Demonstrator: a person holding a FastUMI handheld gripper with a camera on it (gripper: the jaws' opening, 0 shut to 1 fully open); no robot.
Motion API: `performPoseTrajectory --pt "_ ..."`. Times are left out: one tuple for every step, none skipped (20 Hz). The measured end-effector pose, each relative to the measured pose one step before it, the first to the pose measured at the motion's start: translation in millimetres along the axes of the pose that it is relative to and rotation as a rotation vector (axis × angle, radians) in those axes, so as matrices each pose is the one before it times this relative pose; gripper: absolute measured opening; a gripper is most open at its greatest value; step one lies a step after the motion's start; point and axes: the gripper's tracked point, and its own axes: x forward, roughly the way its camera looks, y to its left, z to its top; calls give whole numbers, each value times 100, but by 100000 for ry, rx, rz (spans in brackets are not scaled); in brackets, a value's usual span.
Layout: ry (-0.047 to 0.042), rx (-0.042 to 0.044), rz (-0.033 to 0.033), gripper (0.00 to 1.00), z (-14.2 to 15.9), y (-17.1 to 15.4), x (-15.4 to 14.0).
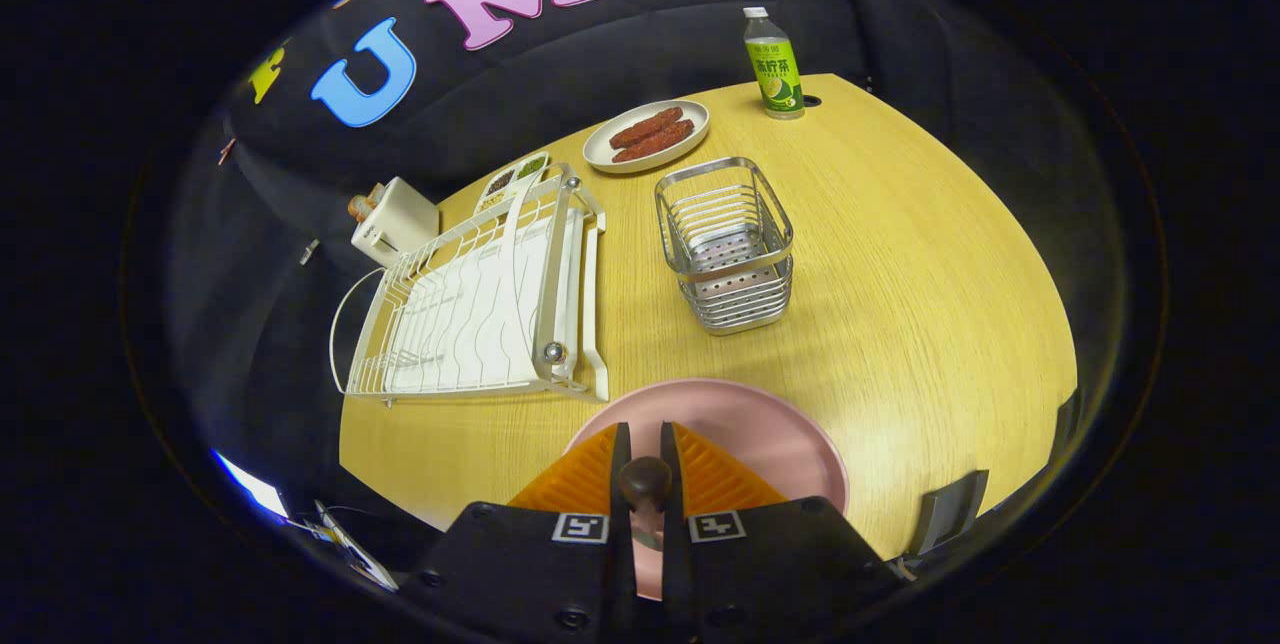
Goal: Take the plate from the dish rack, then take the spoon from the basket and place it into the plate.
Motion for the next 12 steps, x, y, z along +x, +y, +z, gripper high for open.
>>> performPoseTrajectory --pt "518 -361 444 14 -66 2 221" --pt "201 -302 394 16 -31 -25 175" --pt "798 -245 915 18 -198 79 167" --pt "1231 -1127 -279 19 -301 -308 334" --pt "572 -1441 140 20 31 -228 -311" --pt "51 -1320 407 35 -1 -196 68" --pt "49 -1509 13 46 89 -329 -90" --pt "-735 -1140 809 57 138 -131 -171" --pt "-1114 -1454 575 79 290 -214 -248" --pt "-1559 -2679 241 100 132 -262 -625" --pt "-2264 -3488 -224 99 565 -465 -641" --pt "-3052 -3862 202 99 592 -236 -713"
